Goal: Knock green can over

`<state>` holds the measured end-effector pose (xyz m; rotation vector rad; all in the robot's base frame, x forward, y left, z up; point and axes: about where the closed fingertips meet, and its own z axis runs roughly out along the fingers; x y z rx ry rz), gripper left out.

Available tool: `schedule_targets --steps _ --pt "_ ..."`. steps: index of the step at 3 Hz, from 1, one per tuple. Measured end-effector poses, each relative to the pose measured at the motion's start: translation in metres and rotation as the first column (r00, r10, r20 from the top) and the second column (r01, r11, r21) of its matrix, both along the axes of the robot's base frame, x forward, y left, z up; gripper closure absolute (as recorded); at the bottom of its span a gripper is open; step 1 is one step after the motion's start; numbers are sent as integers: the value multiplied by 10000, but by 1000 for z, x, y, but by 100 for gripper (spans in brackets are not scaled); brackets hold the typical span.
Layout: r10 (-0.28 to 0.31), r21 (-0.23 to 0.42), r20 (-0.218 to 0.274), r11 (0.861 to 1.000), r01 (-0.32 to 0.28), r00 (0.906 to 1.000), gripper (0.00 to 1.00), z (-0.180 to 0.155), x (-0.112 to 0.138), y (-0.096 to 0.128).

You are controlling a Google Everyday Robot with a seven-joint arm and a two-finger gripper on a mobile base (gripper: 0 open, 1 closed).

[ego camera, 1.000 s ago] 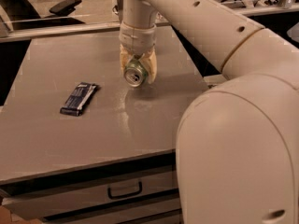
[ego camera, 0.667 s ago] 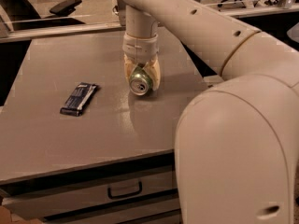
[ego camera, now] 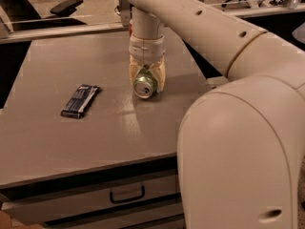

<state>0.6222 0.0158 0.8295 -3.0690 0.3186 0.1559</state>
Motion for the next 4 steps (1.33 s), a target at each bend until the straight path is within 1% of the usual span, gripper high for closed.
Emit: schedule_targets --steps 3,4 --pt "-44 -24 19 10000 44 10000 46 2 1 -2" --pt "-49 -22 25 10000 49 10000 42 4 1 -2"
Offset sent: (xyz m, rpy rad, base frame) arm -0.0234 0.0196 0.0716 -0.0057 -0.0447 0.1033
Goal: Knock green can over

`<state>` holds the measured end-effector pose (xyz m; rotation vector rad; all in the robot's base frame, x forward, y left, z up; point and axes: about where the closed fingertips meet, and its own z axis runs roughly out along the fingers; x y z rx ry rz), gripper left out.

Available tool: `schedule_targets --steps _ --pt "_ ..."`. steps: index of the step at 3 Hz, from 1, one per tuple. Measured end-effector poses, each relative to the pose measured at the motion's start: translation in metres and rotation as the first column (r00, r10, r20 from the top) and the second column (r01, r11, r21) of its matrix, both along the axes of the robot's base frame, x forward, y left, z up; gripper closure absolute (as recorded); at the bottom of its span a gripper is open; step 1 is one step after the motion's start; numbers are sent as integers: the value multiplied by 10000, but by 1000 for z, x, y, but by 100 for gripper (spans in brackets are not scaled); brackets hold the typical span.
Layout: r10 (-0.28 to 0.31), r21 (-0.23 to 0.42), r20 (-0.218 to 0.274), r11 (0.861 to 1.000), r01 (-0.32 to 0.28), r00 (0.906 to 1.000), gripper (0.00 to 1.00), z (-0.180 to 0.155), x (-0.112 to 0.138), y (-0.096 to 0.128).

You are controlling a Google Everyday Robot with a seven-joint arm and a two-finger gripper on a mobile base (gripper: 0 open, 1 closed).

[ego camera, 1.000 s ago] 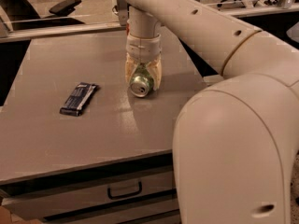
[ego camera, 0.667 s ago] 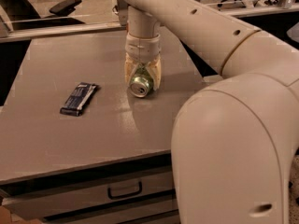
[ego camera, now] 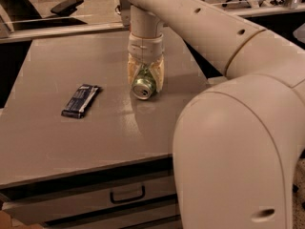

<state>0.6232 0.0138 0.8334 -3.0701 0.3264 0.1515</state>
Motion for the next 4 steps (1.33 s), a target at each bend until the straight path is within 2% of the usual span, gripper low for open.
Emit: schedule_targets --steps 1,2,3,4 --pt "0 0 0 10000 0 10000 24 0 0 0" --pt "-42 204 279 9998 36 9996 2 -2 8 6" --pt "-190 704 633 9974 145 9978 0 8 12 12" --pt "-697 1077 1637 9928 524 9841 0 48 17 -4"
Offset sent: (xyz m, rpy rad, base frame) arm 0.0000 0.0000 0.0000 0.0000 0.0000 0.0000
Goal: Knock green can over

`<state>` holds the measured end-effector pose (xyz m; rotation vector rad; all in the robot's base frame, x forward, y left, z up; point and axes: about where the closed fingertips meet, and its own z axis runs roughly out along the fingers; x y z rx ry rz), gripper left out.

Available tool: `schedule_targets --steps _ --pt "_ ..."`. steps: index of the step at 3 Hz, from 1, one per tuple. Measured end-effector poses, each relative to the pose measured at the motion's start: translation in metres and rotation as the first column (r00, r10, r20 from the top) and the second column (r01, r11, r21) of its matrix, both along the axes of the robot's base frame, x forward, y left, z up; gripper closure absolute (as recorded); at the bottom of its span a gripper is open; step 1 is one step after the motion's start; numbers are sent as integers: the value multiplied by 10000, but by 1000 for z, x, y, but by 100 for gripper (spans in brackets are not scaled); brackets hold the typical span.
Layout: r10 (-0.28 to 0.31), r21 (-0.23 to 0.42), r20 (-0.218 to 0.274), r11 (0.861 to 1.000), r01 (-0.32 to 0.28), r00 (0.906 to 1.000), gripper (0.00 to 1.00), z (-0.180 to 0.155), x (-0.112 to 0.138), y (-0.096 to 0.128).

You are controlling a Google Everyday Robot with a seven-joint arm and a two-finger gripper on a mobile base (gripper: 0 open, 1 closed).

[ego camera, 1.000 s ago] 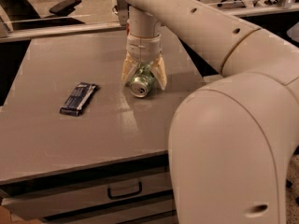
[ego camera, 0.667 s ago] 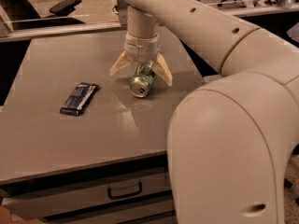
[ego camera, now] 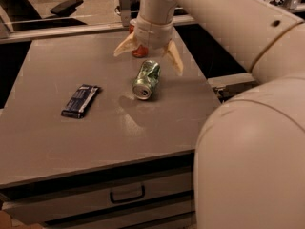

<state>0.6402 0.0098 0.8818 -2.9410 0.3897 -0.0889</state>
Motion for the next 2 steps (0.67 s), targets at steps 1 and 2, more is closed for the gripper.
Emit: schedule_targets --steps 1,2 --pt "-912 322 1060 9956 882 9902 0 53 -2 -30" --pt "-912 323 1061 9956 882 9902 0 53 -1 -30"
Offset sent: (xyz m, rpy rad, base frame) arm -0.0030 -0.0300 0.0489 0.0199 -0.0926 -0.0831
